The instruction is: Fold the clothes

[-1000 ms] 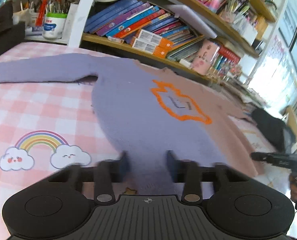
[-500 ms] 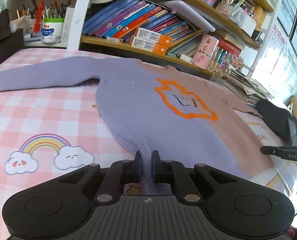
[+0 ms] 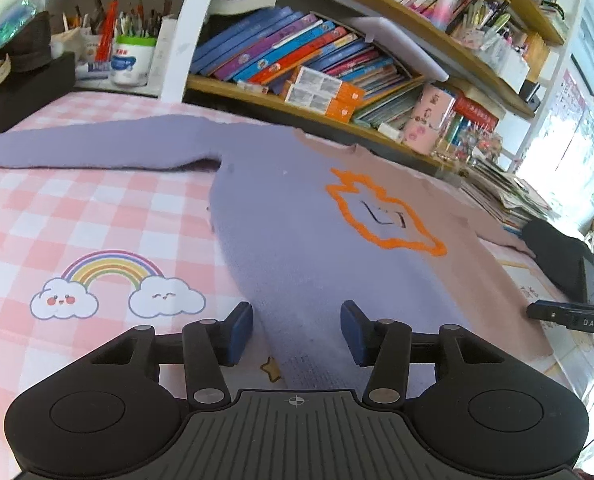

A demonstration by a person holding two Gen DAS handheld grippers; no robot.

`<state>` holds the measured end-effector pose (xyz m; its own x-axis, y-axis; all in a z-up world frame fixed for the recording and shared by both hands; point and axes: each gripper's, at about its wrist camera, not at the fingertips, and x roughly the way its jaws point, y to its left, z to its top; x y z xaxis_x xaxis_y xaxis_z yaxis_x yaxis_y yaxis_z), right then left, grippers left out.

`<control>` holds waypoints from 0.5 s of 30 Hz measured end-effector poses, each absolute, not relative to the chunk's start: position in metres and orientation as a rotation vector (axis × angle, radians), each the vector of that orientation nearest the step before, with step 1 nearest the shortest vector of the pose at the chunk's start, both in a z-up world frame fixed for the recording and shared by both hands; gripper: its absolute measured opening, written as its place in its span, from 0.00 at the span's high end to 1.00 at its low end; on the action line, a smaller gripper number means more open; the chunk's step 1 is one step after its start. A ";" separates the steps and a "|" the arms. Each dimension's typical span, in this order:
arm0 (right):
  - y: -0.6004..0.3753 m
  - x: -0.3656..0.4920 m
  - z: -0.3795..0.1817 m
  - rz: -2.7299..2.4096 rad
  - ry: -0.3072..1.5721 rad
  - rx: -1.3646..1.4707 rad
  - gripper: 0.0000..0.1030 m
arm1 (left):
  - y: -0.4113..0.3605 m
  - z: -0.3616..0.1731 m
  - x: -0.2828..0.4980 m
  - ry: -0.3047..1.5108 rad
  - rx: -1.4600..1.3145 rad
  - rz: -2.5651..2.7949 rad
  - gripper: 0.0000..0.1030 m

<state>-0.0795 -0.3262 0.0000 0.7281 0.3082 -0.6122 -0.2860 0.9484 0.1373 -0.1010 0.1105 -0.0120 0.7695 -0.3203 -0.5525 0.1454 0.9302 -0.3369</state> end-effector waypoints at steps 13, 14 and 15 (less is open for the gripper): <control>-0.322 -0.087 -0.005 0.306 0.676 -0.034 0.86 | 0.107 -0.019 -0.098 0.632 -0.298 -0.254 0.91; -0.321 -0.087 -0.005 0.316 0.678 -0.031 0.87 | 0.110 -0.018 -0.099 0.632 -0.297 -0.248 0.91; -0.321 -0.087 -0.005 0.318 0.678 -0.028 0.86 | 0.111 -0.018 -0.099 0.634 -0.296 -0.247 0.91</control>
